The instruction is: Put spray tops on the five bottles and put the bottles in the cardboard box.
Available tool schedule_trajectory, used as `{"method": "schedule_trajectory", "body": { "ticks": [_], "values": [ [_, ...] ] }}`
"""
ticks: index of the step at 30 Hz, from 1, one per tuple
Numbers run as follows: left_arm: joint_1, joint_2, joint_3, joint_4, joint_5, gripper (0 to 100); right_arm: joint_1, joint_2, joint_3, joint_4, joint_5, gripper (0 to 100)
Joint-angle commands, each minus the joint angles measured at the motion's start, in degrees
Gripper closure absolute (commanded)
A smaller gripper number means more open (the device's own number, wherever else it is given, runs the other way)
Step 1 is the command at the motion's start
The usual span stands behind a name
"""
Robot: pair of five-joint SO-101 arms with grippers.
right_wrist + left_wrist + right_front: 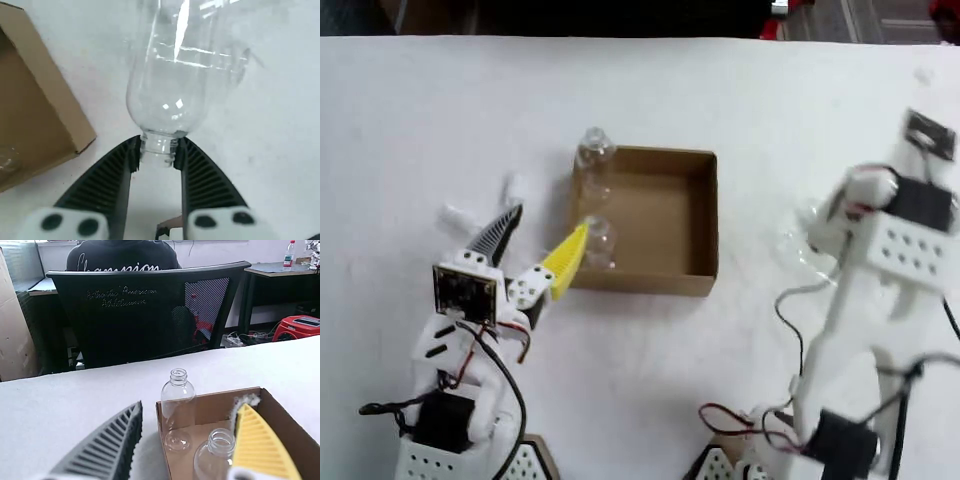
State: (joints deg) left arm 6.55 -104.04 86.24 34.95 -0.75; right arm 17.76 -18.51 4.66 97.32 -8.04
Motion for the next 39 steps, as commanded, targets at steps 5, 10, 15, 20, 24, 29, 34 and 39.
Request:
{"method": "schedule_trajectory", "body": {
  "ticks": [5, 10, 15, 20, 24, 29, 34, 39],
  "values": [
    [0.13, -0.84, -0.18, -1.23, -0.62, 72, 14.02, -9.80, 14.86, -5.85, 6.15, 97.4],
    [0.13, -0.84, 0.09, -1.05, -0.62, 72, 9.71, -9.80, 23.47, -14.29, 5.54, 97.4],
    [0.13, -0.84, 0.26, -0.88, -0.62, 72, 7.34, -9.80, 26.02, -19.03, -5.36, 97.3],
    [0.13, -0.84, 0.26, -0.88, -0.62, 72, 1.19, -9.71, 26.20, -19.03, -4.66, 89.5],
    [0.13, -0.84, 0.26, -0.88, -0.62, 72, -3.30, -9.89, 25.76, -19.47, -5.36, 77.1],
    [0.13, -0.84, 0.26, -0.88, -0.62, 72, -6.73, -9.80, 25.23, -24.31, -11.87, 75.5],
    [0.22, -0.84, 0.26, -0.88, -0.62, 72, -9.89, -10.24, 25.23, -31.96, -13.19, 75.5],
    [0.13, -0.84, 0.26, -0.88, -0.62, 72, -10.77, -10.42, 22.86, -34.51, -9.49, 75.5]
  ]
}}
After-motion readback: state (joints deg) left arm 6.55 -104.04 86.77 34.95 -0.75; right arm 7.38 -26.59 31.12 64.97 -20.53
